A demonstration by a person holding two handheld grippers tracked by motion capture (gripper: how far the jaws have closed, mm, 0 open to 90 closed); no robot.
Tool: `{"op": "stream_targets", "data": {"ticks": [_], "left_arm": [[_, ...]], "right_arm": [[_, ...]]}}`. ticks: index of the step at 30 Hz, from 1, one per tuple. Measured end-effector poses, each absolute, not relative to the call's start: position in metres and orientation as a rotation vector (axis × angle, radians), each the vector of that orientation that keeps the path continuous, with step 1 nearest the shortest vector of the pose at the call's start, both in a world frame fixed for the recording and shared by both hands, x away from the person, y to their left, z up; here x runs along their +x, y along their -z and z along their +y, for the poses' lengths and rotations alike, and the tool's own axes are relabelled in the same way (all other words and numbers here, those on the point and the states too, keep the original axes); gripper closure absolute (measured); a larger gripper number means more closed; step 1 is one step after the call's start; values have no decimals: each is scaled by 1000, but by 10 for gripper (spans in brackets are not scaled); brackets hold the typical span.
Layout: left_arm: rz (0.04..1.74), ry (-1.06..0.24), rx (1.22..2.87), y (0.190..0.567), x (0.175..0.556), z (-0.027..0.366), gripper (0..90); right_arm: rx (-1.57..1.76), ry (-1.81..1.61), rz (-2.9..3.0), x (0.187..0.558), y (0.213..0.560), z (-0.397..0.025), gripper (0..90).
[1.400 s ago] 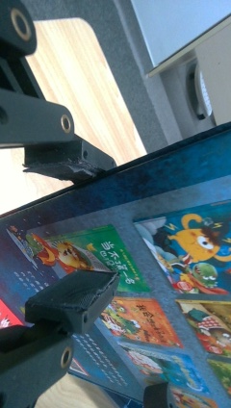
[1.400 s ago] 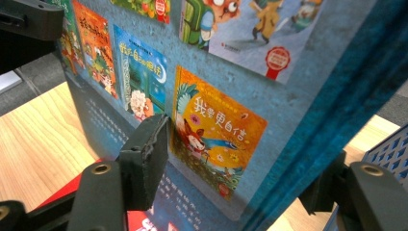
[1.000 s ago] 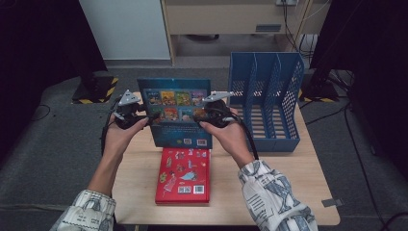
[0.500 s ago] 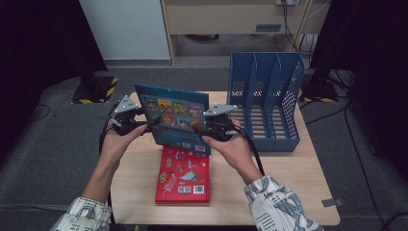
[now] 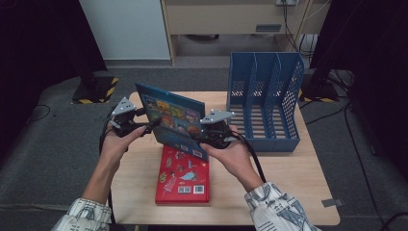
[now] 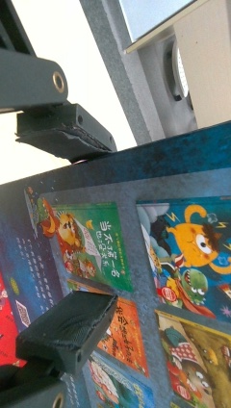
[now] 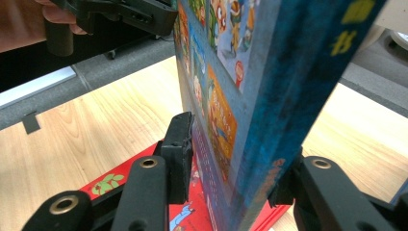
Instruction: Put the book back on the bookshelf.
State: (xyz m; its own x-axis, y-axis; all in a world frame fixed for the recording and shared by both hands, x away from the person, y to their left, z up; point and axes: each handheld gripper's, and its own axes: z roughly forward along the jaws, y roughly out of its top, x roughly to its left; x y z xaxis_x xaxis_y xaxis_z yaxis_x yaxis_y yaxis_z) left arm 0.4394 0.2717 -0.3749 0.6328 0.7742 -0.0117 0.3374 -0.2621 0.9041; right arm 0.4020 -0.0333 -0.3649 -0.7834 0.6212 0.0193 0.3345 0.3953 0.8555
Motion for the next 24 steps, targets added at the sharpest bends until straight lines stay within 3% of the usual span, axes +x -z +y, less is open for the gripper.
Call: {"op": "stream_targets", "data": {"ticks": [16,24], "left_arm": [[873,-520,1861,376,437,275,222],[876,-510,1855,375,438,275,214]], "right_arm": [[715,-1420,2350,388,364,-20,603],[673,-1484,2320,389,359,-14,482]]}}
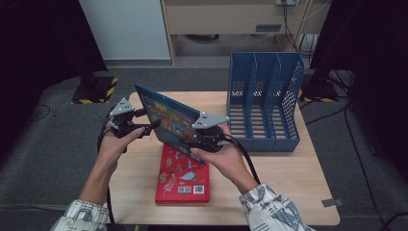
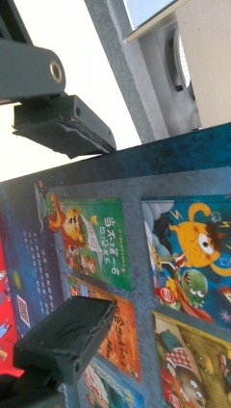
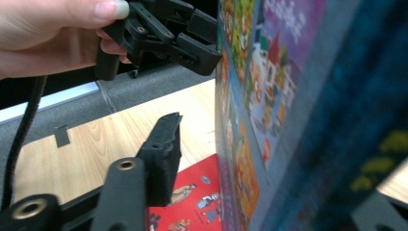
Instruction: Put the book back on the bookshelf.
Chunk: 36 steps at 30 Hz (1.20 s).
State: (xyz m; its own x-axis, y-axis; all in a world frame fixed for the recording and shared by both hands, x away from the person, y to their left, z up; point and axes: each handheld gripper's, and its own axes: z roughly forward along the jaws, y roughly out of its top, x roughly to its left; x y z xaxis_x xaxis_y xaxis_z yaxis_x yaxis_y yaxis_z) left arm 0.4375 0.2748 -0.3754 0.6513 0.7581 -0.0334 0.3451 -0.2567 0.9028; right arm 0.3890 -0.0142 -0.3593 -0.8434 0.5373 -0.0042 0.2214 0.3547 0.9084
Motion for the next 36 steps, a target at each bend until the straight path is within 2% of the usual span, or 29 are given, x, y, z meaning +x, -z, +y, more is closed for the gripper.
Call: {"op": "stream_targets", "data": {"ticks": [13,16,18,21,25,32,36], "left_arm": [[890,-510,1851,378,436,274,202],[892,-521,1869,381,436,272,202],[893,-514,1867,382,436,271,206],[896,-519,1859,383,435,270,203],[900,-516,1854,383,435,270,204],[905,-515,1852,383,435,270,200],[903,-512,1850,383,435,271,201]], "right_arm": [[672,-1517,2325,393,352,-13,238],[669,-1520,2316,395,348,-14,259],[666,-1534,2306,396,346,-15,344],[662,-1553,2296,396,341,-17,425],[645,-1557,2292,398,334,-17,496],[641,-1574,2273,403,326,-16,576],[657,-1592,2272,405,324,-14,553]]}}
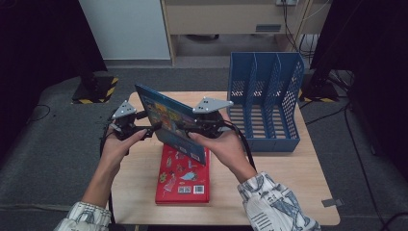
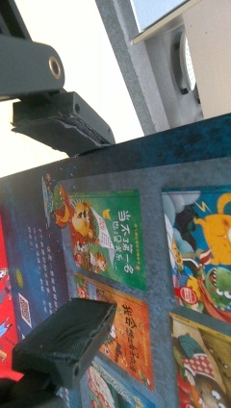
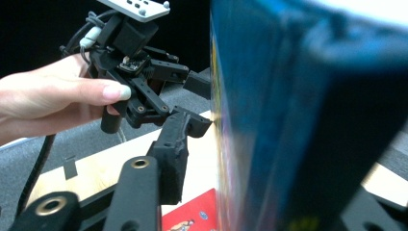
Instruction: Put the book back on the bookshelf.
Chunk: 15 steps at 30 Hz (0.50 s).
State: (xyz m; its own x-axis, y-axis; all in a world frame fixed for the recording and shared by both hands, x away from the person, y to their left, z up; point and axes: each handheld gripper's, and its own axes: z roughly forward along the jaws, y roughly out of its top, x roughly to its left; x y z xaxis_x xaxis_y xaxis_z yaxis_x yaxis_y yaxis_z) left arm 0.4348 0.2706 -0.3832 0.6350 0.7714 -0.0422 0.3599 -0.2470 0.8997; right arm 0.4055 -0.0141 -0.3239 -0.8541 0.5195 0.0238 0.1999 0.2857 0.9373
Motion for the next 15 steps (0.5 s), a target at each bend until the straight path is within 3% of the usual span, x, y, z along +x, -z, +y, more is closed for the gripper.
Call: {"op": "stream_targets", "data": {"ticks": [15], "left_arm": [[909,-516,1856,386,435,268,172]], "right_arm": [[643,-1630,2239,407,318,-14,626]]}}
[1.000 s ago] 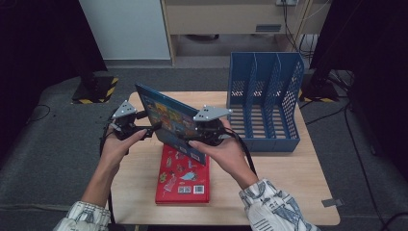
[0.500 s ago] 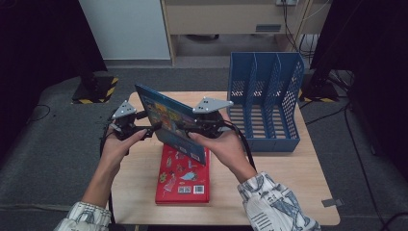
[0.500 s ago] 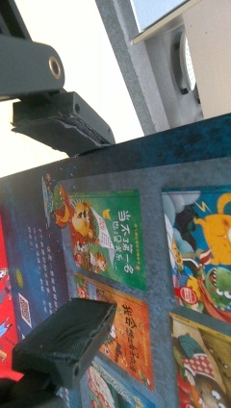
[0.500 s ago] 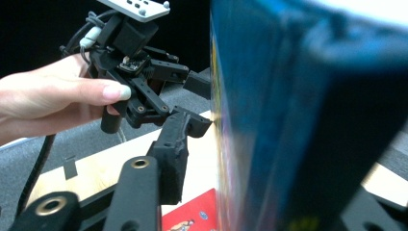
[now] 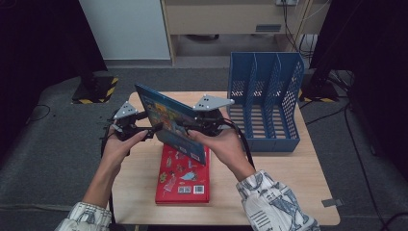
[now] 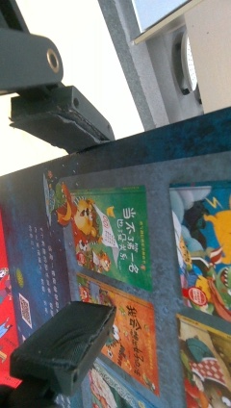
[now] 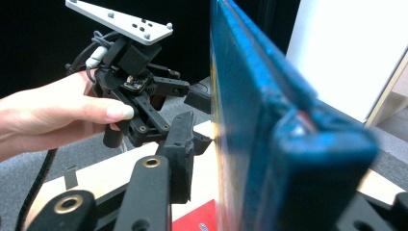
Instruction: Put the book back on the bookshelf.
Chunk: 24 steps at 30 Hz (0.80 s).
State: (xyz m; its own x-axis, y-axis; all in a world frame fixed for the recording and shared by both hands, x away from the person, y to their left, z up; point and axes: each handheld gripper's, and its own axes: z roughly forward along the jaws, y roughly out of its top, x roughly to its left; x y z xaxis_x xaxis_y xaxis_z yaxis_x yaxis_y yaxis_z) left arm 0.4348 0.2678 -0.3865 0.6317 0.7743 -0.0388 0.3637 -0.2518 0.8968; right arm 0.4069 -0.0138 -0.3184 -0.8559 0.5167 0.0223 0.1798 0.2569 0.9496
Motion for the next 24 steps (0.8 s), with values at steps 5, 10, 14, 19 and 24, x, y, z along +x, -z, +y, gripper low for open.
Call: {"op": "stream_targets", "data": {"ticks": [5,10,14,19,24], "left_arm": [[909,-512,1851,387,435,268,161],[924,-523,1852,391,432,271,152],[973,-536,1853,410,422,282,141],[1020,-523,1859,441,406,291,141],[1041,-524,1920,466,397,289,136]], "right_arm": [[653,-1638,2242,411,317,-14,663],[658,-1641,2237,413,317,-11,682],[659,-1644,2239,414,318,-10,688],[665,-1648,2233,415,319,-10,698],[666,-1652,2232,416,319,-10,712]]}}
